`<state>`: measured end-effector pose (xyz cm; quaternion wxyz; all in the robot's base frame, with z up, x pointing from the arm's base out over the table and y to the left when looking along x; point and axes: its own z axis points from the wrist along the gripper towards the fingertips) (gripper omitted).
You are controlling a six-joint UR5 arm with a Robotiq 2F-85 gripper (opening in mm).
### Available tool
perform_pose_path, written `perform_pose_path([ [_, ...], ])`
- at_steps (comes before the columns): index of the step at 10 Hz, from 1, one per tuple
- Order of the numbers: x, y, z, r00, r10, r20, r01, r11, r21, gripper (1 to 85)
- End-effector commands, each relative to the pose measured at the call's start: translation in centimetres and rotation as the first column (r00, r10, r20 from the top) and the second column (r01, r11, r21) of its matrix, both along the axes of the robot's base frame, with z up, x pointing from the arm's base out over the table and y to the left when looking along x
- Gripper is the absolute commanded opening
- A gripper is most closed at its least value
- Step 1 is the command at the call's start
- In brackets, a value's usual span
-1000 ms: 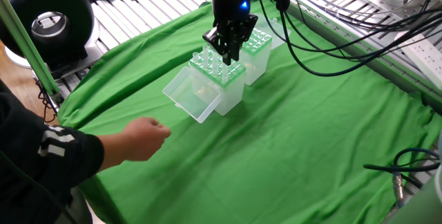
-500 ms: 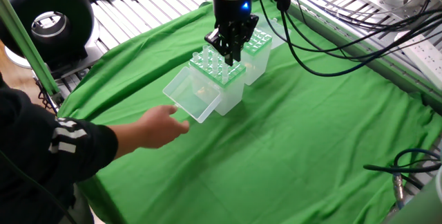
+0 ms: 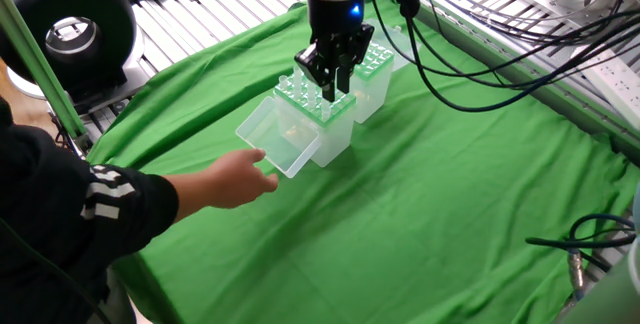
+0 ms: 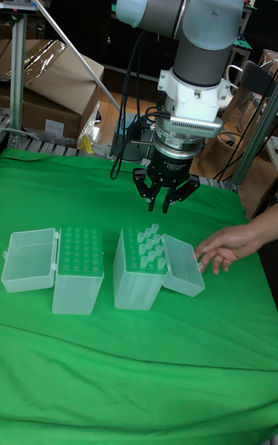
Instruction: Insert a large pipette tip into the holder for large pipette tips
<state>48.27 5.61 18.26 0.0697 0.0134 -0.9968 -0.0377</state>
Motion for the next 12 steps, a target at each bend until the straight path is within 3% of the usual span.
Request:
perform_pose_path([
  [1, 0.2, 0.6, -1.5, 1.0, -0.006, 0.029, 0.006, 1.0, 0.017, 32.3],
  [7, 0.5, 0.5, -3.8, 0.999, -0.012, 0.053, 0.012, 1.0, 0.009, 32.7],
  [12, 0.1, 0.4, -4.3, 0.998, -0.027, 0.051, 0.027, 1.0, 0.002, 30.0],
])
